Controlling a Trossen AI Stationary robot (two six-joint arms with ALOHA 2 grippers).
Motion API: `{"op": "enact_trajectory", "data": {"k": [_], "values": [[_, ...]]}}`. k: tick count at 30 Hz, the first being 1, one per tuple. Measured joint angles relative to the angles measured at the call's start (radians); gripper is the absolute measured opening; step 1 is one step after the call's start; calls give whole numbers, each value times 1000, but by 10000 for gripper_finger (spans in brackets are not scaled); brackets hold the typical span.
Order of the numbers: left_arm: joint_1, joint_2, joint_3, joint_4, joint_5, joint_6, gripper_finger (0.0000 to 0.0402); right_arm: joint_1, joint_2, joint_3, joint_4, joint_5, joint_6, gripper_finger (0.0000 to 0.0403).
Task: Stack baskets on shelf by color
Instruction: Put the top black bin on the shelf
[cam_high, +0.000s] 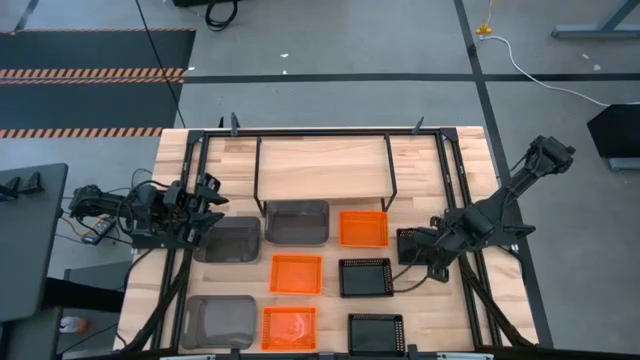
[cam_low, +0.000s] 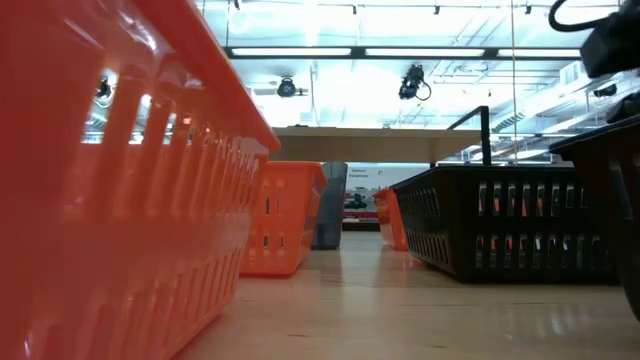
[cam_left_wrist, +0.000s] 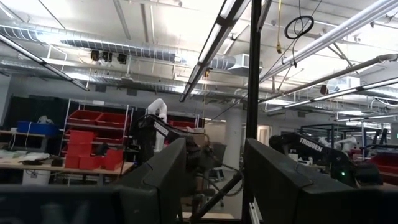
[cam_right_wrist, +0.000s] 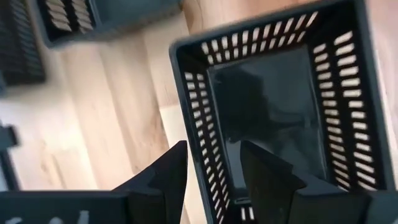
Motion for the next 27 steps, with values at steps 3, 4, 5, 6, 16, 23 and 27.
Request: {"op": "enact_trajectory", "data": {"k": [3,4,5,6,16,23,27], "values": [[0,0,0,-2,0,0,172,21,46,0,24,0,0,155],[0,0,0,-2,0,0,172,28,59,0,36,-1,0,155],[0,0,0,-2,0,0,172,34,73,0,48,-2,0,155],[0,0,0,-3,0,-1,172,40,85,0,56,-3,0,155],[0,0,0,-16,0,-20,172,61,201,0,50,-5,58,155],[0,0,0,-32,-5,-46,172,60,289,0,19,-5,98,155],[0,0,0,-49,-5,-53,172,60,331,0,20,-5,81,155]]}}
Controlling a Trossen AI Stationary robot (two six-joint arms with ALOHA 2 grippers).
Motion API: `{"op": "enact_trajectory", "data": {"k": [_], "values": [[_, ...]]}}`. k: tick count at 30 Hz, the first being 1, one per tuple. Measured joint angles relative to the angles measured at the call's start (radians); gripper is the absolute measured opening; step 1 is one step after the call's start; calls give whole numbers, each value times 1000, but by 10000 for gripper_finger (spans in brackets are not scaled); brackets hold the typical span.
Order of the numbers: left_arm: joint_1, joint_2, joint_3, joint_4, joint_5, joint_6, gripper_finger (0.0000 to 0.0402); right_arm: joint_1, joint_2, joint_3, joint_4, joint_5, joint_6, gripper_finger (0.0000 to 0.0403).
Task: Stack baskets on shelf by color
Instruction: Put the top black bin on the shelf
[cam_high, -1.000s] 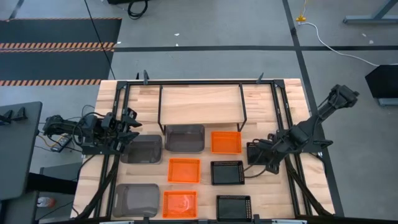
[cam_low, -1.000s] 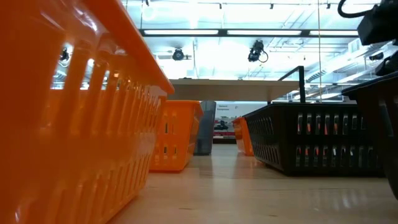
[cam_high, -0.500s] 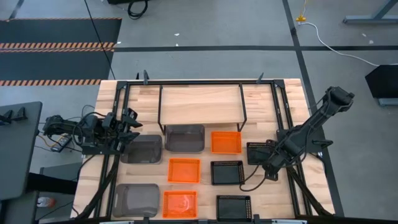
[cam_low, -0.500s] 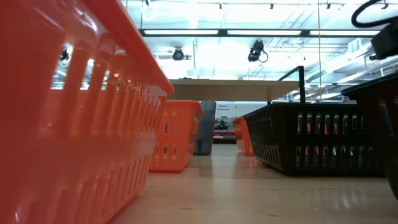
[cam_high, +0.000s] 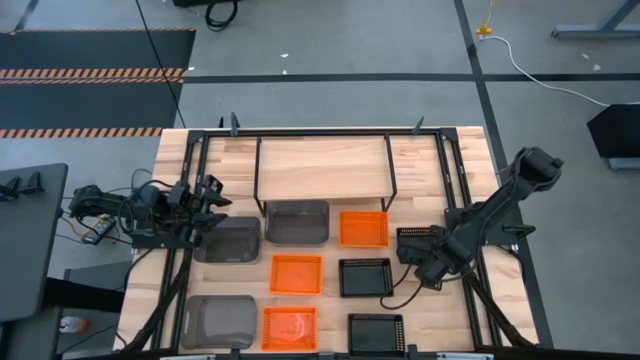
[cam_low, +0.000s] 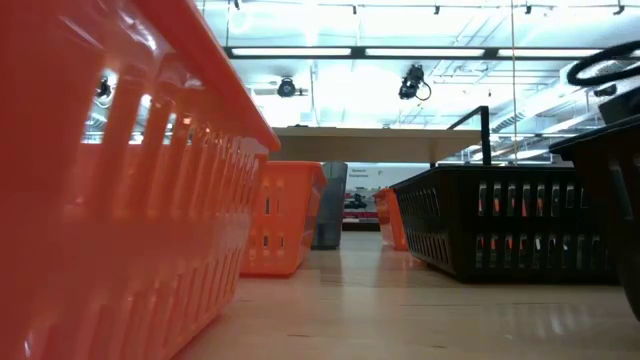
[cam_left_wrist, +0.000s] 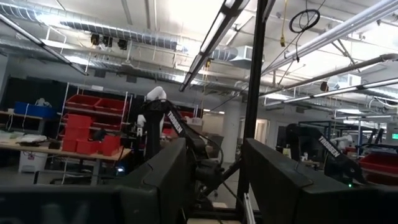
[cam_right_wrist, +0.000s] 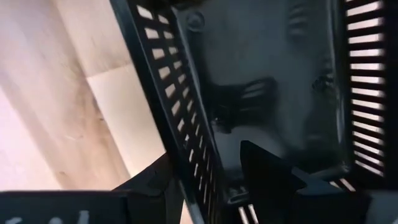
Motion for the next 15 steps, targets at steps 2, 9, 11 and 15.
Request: {"op": "enact_trajectory", "data": {"k": [2,9,11,15], "values": [[0,0,0,-2,0,-5,172,0,13,0,0,0,-10,155],[0,0,0,-5,-1,-14,172,-4,20,0,-3,9,-13,116],[0,0,0,-5,-1,-18,172,-4,20,0,-3,9,-14,97],[0,0,0,-6,-1,-18,172,-4,20,0,-3,-1,-40,51]]}}
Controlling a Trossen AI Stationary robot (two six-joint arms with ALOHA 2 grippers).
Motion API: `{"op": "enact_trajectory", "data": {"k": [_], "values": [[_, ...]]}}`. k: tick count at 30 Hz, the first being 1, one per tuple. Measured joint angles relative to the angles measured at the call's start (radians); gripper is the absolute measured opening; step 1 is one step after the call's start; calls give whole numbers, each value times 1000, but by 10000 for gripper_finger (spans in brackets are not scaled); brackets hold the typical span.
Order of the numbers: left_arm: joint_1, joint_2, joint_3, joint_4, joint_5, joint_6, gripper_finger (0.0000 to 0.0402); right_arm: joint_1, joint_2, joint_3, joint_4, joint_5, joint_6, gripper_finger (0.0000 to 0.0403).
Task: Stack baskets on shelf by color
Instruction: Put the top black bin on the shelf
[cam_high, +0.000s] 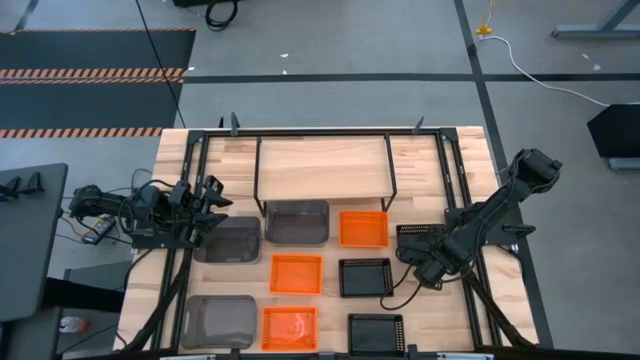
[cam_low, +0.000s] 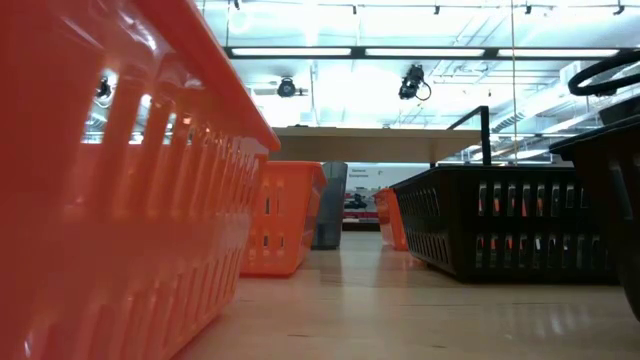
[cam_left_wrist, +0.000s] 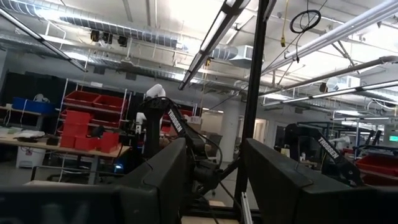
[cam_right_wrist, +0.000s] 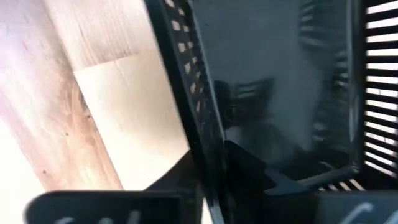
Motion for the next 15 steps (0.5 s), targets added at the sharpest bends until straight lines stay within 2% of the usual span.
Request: {"op": "enact_trajectory", "data": {"k": [4,10,15], "values": [[0,0,0,0,0,0,172,0,0,0,-3,-25,-20,10],[0,0,0,-1,0,0,172,0,-14,0,-2,-44,-18,21],[0,0,0,-4,-2,0,172,-4,-48,46,-41,-44,-24,7]]}}
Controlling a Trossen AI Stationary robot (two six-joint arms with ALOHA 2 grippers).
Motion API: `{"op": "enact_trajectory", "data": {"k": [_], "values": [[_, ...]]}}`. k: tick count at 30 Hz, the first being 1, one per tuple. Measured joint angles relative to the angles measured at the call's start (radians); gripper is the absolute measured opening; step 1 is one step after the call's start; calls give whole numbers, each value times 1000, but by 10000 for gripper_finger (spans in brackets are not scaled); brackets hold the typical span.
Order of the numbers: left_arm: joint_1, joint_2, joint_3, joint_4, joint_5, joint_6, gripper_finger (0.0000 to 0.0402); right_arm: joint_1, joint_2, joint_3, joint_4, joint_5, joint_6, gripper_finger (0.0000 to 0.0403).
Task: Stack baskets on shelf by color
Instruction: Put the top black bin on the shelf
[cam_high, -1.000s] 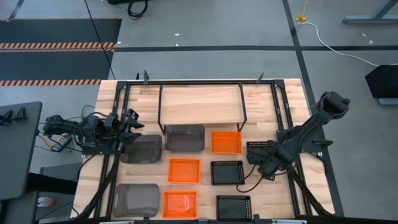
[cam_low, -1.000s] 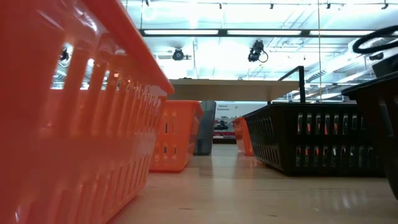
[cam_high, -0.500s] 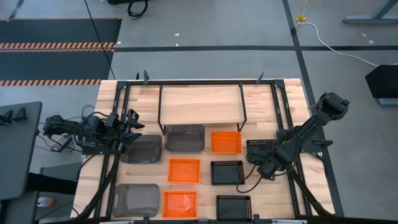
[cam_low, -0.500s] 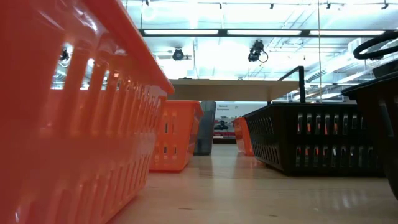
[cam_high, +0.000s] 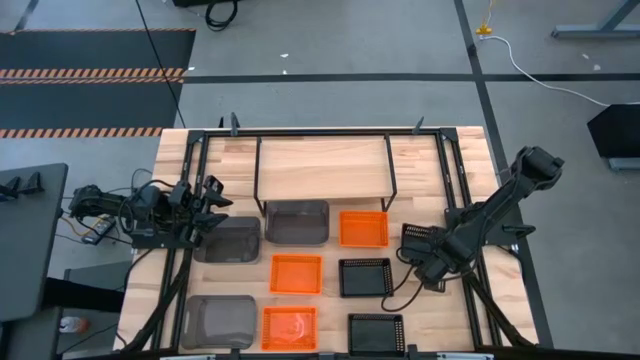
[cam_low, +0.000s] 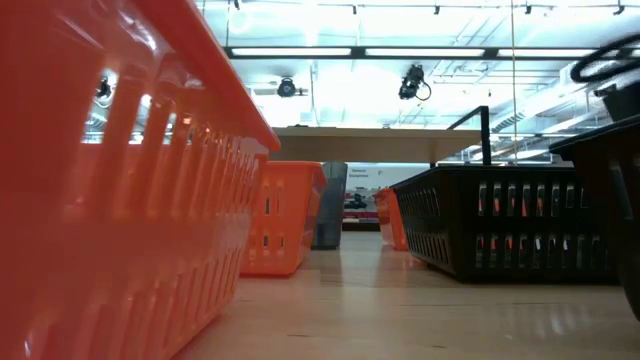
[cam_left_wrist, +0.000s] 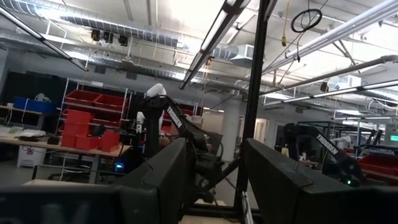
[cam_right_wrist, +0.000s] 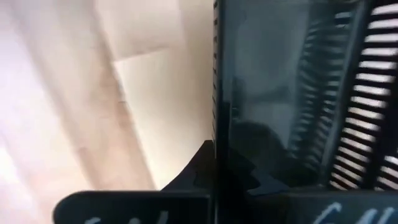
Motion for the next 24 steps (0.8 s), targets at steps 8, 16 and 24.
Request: {"op": "enact_trajectory", "data": {"k": [8,16,24], "values": [[0,0,0,-2,0,0,172,-40,-38,185,-121,113,-94,12],[0,0,0,-3,0,0,172,-93,-41,391,-132,239,-275,13],[0,0,0,-4,0,0,172,-157,-41,543,-115,349,-595,11]]}}
